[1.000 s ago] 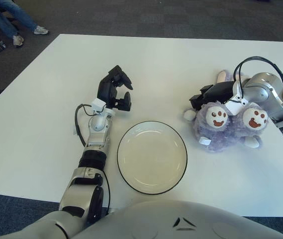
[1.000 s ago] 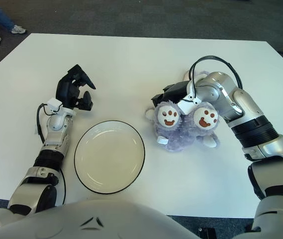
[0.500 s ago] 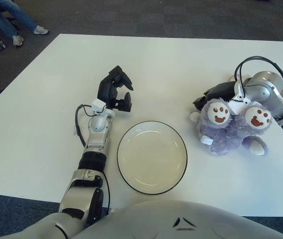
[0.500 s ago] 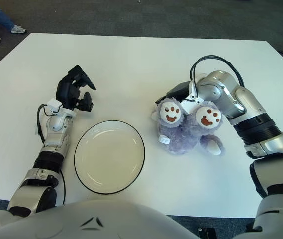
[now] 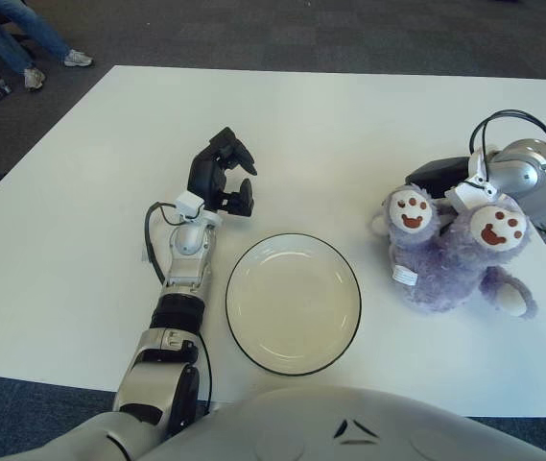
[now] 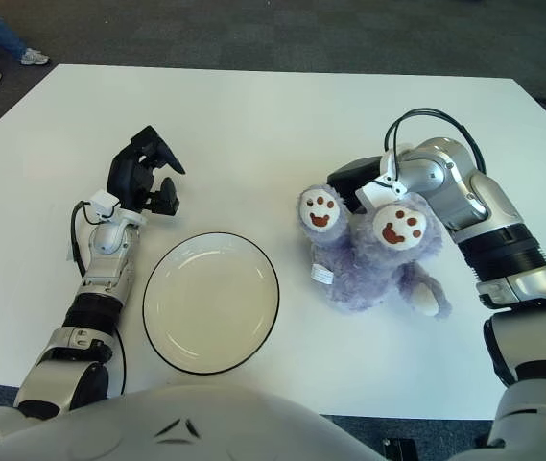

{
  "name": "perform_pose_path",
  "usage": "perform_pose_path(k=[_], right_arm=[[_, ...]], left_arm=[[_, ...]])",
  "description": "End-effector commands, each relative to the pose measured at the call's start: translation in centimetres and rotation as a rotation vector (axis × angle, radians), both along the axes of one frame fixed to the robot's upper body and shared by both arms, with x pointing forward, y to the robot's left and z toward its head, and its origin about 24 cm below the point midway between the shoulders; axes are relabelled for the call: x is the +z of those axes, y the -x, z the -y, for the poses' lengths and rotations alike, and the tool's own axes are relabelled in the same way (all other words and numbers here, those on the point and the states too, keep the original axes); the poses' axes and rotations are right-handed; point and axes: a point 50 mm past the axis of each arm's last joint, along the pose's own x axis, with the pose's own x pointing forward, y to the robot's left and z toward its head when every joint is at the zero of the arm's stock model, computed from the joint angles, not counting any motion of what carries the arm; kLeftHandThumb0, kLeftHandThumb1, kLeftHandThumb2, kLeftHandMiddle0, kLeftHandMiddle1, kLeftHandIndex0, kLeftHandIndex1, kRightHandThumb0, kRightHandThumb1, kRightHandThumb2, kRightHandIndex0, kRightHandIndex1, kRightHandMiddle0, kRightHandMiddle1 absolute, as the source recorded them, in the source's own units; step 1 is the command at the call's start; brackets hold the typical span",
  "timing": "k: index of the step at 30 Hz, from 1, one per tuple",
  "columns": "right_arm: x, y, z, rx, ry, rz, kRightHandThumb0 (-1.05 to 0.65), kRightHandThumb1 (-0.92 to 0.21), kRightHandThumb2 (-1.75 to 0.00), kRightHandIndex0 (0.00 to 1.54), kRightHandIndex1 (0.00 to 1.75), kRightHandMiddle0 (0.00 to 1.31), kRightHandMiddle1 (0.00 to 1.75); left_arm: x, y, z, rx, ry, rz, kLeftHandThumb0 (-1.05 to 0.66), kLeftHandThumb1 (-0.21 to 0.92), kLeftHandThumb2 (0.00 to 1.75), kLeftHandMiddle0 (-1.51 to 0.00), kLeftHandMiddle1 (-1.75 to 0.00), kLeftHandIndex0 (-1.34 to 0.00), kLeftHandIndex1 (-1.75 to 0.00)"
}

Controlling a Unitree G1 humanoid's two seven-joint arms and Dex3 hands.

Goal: Put the doll into the plate.

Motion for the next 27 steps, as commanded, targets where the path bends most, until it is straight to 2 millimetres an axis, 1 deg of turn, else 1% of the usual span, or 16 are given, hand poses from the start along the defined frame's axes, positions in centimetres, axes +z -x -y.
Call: perform_pose_path(k=[1,4,8,14,18,21,24,27], right_arm=[[-0.2,0.3,0.7,-0.002,-0.020,0.039,0.00,0.13,-1.68,1.01,1.36,0.81,1.75],[-0.1,0.4,0.9,0.000,-0.021,0.066,0.00,0.14,-1.70,1.01,1.40,0.80,1.75],[0.3,0.6,1.6,-0.030,-0.057,0.097,0.00,0.13,-1.71,0.99,1.45,0.78,1.75],[1.8,1.2,2.7,-0.059,-0.137,0.144,0.00,0.10,-1.70,0.96,1.49,0.76,1.75],[2.7,1.5,3.2,-0.079,-0.192,0.206,0.00,0.10,-1.69,0.96,1.49,0.75,1.75],[3.1,1.6,3.6,-0.102,-0.274,0.273,0.00,0.09,-1.69,0.96,1.49,0.74,1.75],[3.4,1.7,3.8,-0.145,-0.398,0.360,0.00,0.09,-1.69,0.97,1.50,0.72,1.75],[3.6,1.9,4.1,-0.187,-0.496,0.395,0.00,0.08,-1.69,0.97,1.52,0.71,1.75]], left_arm=[[-3.6,1.8,-0.3,0.012,0.010,-0.144,-0.01,0.10,1.57,-0.66,-1.75,-0.65,-1.75],[-3.6,1.8,-0.3,0.010,0.010,-0.145,-0.01,0.10,1.57,-0.66,-1.75,-0.65,-1.75],[-3.6,1.8,-0.3,0.013,0.008,-0.148,-0.01,0.10,1.57,-0.66,-1.75,-0.66,-1.75],[-3.6,1.8,-0.3,0.013,0.002,-0.149,-0.01,0.09,1.58,-0.67,-1.75,-0.66,-1.75],[-3.7,1.8,-0.4,0.015,0.007,-0.152,-0.01,0.09,1.58,-0.67,-1.75,-0.66,-1.75],[-3.7,1.7,-0.4,0.014,0.008,-0.153,-0.01,0.09,1.58,-0.66,-1.75,-0.66,-1.75],[-3.8,1.7,-0.4,0.015,0.006,-0.157,-0.01,0.10,1.58,-0.66,-1.75,-0.66,-1.75],[-3.8,1.6,-0.4,0.017,0.004,-0.159,-0.01,0.10,1.57,-0.66,-1.75,-0.66,-1.75]])
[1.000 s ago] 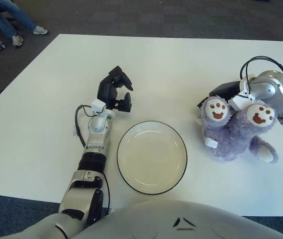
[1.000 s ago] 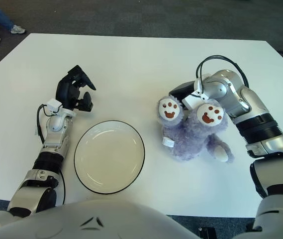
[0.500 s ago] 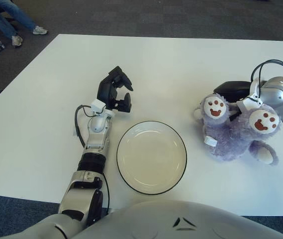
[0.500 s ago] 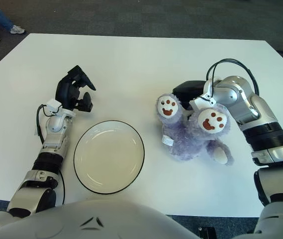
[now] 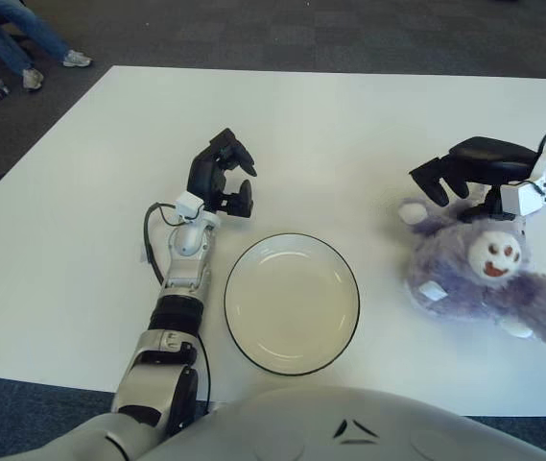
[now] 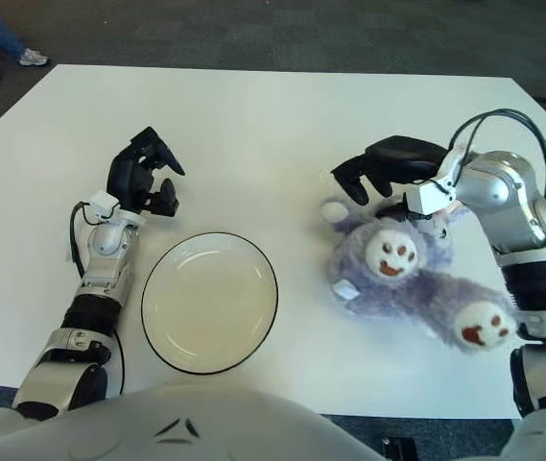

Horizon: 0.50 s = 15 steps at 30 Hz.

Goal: Put the doll into the plate.

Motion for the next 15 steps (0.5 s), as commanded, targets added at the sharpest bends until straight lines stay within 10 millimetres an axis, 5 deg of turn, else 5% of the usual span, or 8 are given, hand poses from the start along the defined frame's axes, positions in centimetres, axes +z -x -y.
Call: perform_pose_path(k=[1,8,13,15], right_arm=[[0.17,0.33,0.19,-0.022,-0.110,0.039,0.00,0.08,-1.69,0.97,1.52,0.71,1.75],[0.43,0.62,0.86,-0.137,-0.232,0.134,0.00,0.07,-1.66,0.98,1.49,0.70,1.75],[0.75,0.79,0.86,-0.186,-0.280,0.248,0.00,0.07,-1.67,0.96,1.51,0.70,1.75],[0.78,0.80,0.87,-0.206,-0.297,0.261,0.00,0.08,-1.69,0.97,1.52,0.71,1.75]], left_arm=[[-3.62,1.58,-0.30,0.020,0.014,-0.149,-0.01,0.10,1.58,-0.66,-1.75,-0.66,-1.75],[-3.64,1.47,-0.36,0.015,0.016,-0.152,-0.02,-0.06,1.66,-0.89,-1.75,-0.79,-1.51],[-3.69,1.45,-0.37,0.012,0.015,-0.155,-0.02,-0.07,1.67,-0.91,-1.75,-0.79,-1.49],[-3.70,1.45,-0.36,0.012,0.015,-0.154,-0.01,0.02,1.62,-0.79,-1.75,-0.72,-1.61]])
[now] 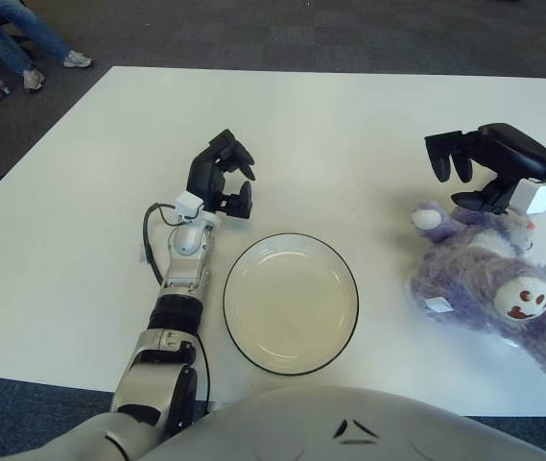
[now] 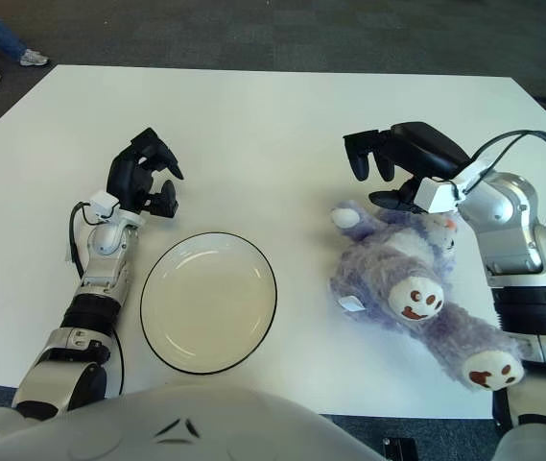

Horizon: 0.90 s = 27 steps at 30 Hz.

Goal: Put the doll into the plate.

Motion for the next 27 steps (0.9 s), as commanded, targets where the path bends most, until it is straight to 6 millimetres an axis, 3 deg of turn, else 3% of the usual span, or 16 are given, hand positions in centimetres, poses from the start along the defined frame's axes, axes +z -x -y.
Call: perform_pose_path(k=[1,11,22,27], right_arm=[[0.4,0.1,0.1,-0.052,-0.044,0.039,0.00,0.09,-1.69,0.97,1.52,0.71,1.75],[1.1,0.0,0.4,-0.209,-0.216,0.004,0.00,0.06,-1.69,0.92,1.61,0.68,1.75],[1.6,0.3,0.2,-0.224,-0.217,0.029,0.00,0.05,-1.69,0.92,1.63,0.66,1.75],[2.2,0.5,1.1,-0.231,-0.212,0.009,0.00,0.04,-1.68,0.92,1.62,0.65,1.75]], left_arm=[[-3.5,1.6,-0.3,0.012,0.016,-0.137,-0.01,0.05,1.60,-0.74,-1.75,-0.70,-1.66],[-3.5,1.6,-0.2,0.012,0.012,-0.133,-0.01,0.11,1.56,-0.66,-1.75,-0.65,-1.74],[-3.5,1.7,-0.2,0.021,0.002,-0.133,-0.01,0.11,1.56,-0.65,-1.75,-0.65,-1.75],[-3.5,1.8,-0.1,0.021,0.003,-0.133,-0.01,0.10,1.57,-0.66,-1.75,-0.65,-1.75]])
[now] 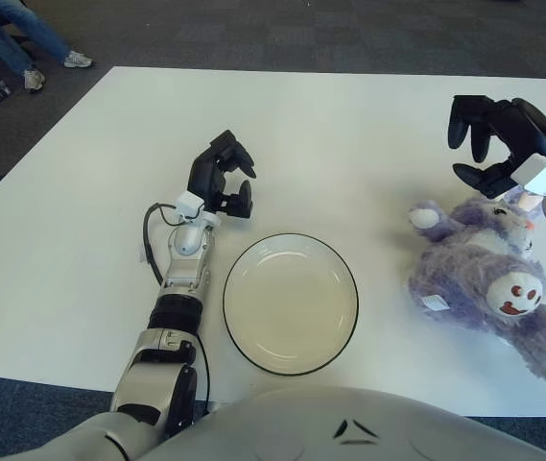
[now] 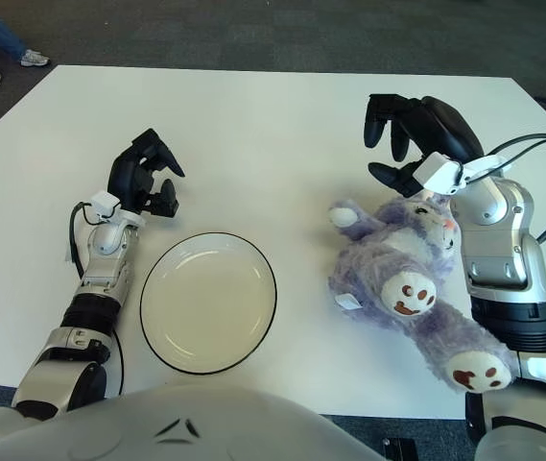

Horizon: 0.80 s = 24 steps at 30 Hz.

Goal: Put the doll into the plate.

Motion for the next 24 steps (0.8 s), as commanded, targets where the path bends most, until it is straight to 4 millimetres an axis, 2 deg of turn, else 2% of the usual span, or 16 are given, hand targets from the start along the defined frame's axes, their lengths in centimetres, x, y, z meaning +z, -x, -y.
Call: perform_pose_path(k=[1,7,9,11,12,17,24], right_arm=[[0.8,0.3,1.1,-0.016,0.007,-0.013,0.00,0.04,-1.68,0.92,1.62,0.65,1.75],[1.8,0.9,2.5,-0.046,0.030,-0.036,0.00,0.03,-1.66,0.92,1.61,0.64,1.75],[1.9,1.7,4.0,-0.076,0.059,-0.047,0.00,0.04,-1.67,0.92,1.61,0.64,1.75],[2.2,2.5,5.3,-0.104,0.099,-0.060,0.00,0.04,-1.69,0.92,1.63,0.65,1.75],[2.2,2.7,5.7,-0.111,0.115,-0.065,0.00,0.05,-1.69,0.92,1.64,0.65,1.75],[3.2,3.8,5.6,-0.109,0.224,-0.093,0.00,0.05,-1.71,0.90,1.69,0.66,1.75],[2.3,5.7,5.7,-0.105,0.262,-0.145,0.00,-0.03,-1.64,0.82,1.72,0.60,1.75]], left_arm=[[-3.5,1.8,-0.2,0.024,0.011,-0.132,-0.01,0.10,1.57,-0.66,-1.75,-0.65,-1.75],[-3.5,1.8,-0.2,0.021,0.009,-0.131,-0.01,0.10,1.57,-0.66,-1.75,-0.65,-1.75],[-3.4,1.8,-0.2,0.023,0.010,-0.129,-0.01,0.10,1.57,-0.66,-1.75,-0.65,-1.75],[-3.4,1.8,-0.3,0.024,0.010,-0.127,-0.01,0.02,1.62,-0.78,-1.75,-0.73,-1.62],[-3.4,1.8,-0.3,0.025,0.010,-0.127,-0.01,0.02,1.62,-0.77,-1.75,-0.72,-1.64],[-3.3,1.7,-0.5,0.027,0.012,-0.128,-0.01,0.08,1.58,-0.68,-1.75,-0.67,-1.73],[-3.4,1.6,-0.7,0.028,0.016,-0.141,-0.01,0.10,1.57,-0.66,-1.75,-0.65,-1.75]])
